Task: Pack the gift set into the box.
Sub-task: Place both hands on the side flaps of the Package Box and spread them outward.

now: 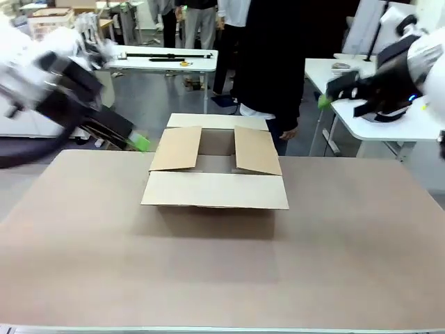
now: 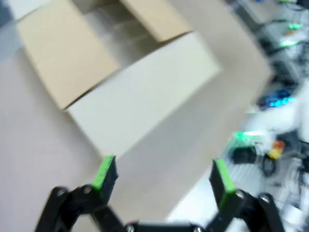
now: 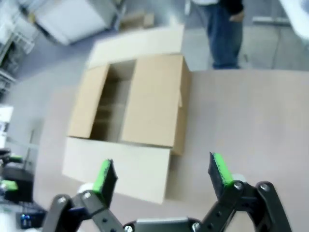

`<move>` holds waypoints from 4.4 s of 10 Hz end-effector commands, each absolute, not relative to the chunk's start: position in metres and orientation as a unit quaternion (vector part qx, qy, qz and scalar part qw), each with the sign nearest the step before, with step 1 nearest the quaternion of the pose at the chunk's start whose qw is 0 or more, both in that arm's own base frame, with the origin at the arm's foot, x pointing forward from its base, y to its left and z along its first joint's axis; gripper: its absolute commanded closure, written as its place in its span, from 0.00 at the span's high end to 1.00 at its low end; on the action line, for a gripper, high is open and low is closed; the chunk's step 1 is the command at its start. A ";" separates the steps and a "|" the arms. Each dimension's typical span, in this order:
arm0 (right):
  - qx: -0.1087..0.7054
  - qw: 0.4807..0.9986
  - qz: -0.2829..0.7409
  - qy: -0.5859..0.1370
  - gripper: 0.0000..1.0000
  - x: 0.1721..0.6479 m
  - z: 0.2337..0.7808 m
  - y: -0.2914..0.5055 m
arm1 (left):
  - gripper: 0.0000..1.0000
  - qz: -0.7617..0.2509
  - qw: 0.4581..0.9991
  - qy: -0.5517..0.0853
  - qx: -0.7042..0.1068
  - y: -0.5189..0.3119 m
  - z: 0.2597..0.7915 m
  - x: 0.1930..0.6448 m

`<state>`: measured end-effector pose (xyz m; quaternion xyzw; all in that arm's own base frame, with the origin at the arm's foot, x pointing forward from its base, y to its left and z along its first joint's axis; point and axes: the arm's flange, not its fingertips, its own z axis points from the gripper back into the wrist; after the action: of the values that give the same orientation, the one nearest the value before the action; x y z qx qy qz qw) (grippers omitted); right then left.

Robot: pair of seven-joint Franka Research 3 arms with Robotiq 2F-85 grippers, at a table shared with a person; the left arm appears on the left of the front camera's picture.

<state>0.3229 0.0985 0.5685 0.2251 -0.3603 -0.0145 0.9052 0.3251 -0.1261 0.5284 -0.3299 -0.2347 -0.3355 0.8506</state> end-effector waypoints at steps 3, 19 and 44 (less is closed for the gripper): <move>0.492 0.766 -0.276 -0.309 1.00 0.275 0.569 -0.024 | 1.00 -0.182 0.686 -0.150 -0.688 -0.019 0.543 0.318; 0.519 0.763 -0.288 -0.256 1.00 0.308 0.571 -0.061 | 1.00 -0.086 0.861 -0.108 -0.490 -0.119 0.580 0.374; 0.519 0.763 -0.288 -0.256 1.00 0.308 0.571 -0.061 | 1.00 -0.031 0.957 -0.216 0.191 -0.383 0.401 0.540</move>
<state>0.3045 -0.0620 0.5706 0.5131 -0.2474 -0.2989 0.7656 0.5397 -0.3766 0.4022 0.1589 -0.1997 -0.0623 0.9649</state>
